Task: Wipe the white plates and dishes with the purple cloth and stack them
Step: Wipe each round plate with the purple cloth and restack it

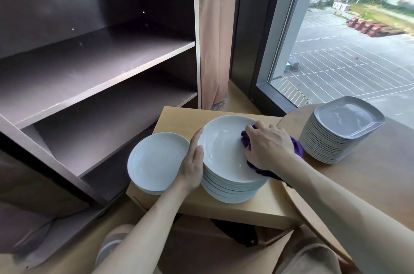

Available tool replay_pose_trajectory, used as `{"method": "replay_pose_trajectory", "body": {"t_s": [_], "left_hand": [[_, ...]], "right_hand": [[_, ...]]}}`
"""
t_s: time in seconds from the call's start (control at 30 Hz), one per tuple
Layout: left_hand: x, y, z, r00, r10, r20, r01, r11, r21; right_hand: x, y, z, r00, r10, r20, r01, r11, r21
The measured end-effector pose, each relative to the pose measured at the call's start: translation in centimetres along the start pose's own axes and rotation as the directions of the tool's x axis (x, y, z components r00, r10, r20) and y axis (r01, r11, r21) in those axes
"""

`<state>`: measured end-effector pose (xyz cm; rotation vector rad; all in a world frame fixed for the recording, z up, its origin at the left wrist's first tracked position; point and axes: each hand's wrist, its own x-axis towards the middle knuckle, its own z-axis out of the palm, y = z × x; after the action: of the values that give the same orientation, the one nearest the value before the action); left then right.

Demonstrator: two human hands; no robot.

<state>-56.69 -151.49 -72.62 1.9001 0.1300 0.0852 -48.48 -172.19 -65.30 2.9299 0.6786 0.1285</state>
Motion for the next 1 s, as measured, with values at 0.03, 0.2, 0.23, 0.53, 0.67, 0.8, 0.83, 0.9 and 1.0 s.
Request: {"method": "replay_pose_trajectory", "body": {"t_s": [0.03, 0.2, 0.23, 0.53, 0.67, 0.8, 0.83, 0.9, 1.0], "left_hand": [[0.0, 0.0, 0.1, 1.0, 0.002, -0.004, -0.002, 1.0, -0.004], [0.1, 0.0, 1.0, 0.999, 0.004, -0.047, -0.007, 0.998, -0.064], [0.2, -0.1, 1.2, 0.998, 0.001, -0.055, -0.005, 0.997, -0.082], [0.4, 0.0, 0.9, 0.997, -0.062, -0.044, 0.05, 0.969, -0.242], [0.4, -0.2, 1.0, 0.996, -0.092, -0.022, 0.083, 0.963, -0.255], [0.4, -0.1, 1.0, 0.997, -0.074, -0.032, 0.064, 0.972, -0.226], [0.3, 0.0, 1.0, 0.997, -0.062, -0.036, 0.054, 0.976, -0.209], [0.1, 0.1, 0.9, 0.999, -0.037, -0.038, 0.03, 0.985, -0.17], [0.0, 0.0, 0.5, 0.999, -0.03, -0.02, 0.028, 0.993, -0.119]], "right_hand": [[-0.6, 0.1, -0.1, 1.0, -0.008, 0.019, 0.008, 1.0, 0.03], [-3.7, -0.9, -1.1, 0.997, -0.059, 0.039, 0.048, 0.97, 0.24], [-4.1, -1.4, -1.3, 0.996, -0.085, 0.032, 0.074, 0.962, 0.265], [-2.2, -5.9, -1.3, 0.975, -0.216, 0.056, 0.174, 0.89, 0.421], [0.0, -6.4, -0.3, 0.98, -0.189, 0.056, 0.136, 0.854, 0.503], [1.2, -6.8, 0.5, 0.984, -0.172, -0.035, 0.168, 0.864, 0.474], [1.5, -6.8, 0.8, 0.984, -0.165, -0.071, 0.18, 0.877, 0.445], [2.2, -6.8, 1.4, 0.977, -0.165, -0.134, 0.205, 0.901, 0.383], [3.8, -6.0, 1.9, 0.973, -0.155, -0.17, 0.198, 0.941, 0.275]]}}
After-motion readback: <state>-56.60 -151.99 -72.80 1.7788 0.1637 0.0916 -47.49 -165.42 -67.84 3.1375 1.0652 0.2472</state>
